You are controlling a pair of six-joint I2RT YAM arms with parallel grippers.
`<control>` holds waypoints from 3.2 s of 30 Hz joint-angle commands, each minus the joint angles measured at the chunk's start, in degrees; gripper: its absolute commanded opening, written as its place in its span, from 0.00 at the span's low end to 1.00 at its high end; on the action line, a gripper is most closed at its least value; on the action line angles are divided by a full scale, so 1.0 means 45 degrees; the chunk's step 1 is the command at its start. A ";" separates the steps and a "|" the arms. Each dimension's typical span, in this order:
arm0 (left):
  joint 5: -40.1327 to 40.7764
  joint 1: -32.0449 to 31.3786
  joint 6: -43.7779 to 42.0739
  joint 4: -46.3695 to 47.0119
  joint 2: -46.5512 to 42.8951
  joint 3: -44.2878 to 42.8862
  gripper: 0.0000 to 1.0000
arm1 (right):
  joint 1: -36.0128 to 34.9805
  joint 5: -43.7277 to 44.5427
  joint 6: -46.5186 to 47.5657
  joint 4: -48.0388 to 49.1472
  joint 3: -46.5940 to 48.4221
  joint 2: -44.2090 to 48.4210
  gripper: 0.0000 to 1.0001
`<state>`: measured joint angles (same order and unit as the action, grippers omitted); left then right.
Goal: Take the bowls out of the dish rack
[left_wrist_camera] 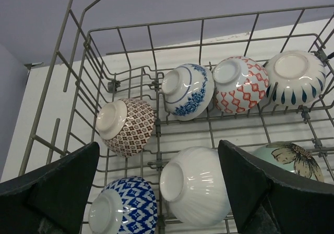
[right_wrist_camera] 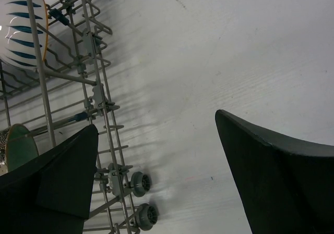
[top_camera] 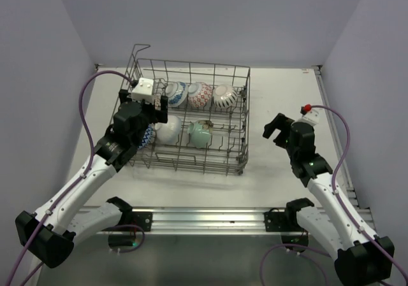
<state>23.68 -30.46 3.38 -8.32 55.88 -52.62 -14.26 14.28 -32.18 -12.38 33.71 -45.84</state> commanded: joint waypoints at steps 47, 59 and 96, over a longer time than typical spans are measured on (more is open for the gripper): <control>0.3410 -0.0243 0.0617 -0.0437 -0.2261 0.0658 1.00 | -0.4682 -0.2804 -0.1636 0.1736 0.5770 -0.7233 0.98; 0.3234 -0.0244 0.0695 -0.0457 -0.2203 0.0678 1.00 | -0.4975 -0.3502 -0.2418 0.2536 0.5828 -0.9380 0.99; 0.2999 -0.0244 0.0793 -0.0535 -0.2007 0.0678 1.00 | -0.5503 -0.5556 -0.4507 0.7436 0.4931 -0.9675 0.72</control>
<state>37.04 -31.31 5.45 -12.01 46.89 -49.78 -38.09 -6.66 -48.34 8.84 55.24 -93.03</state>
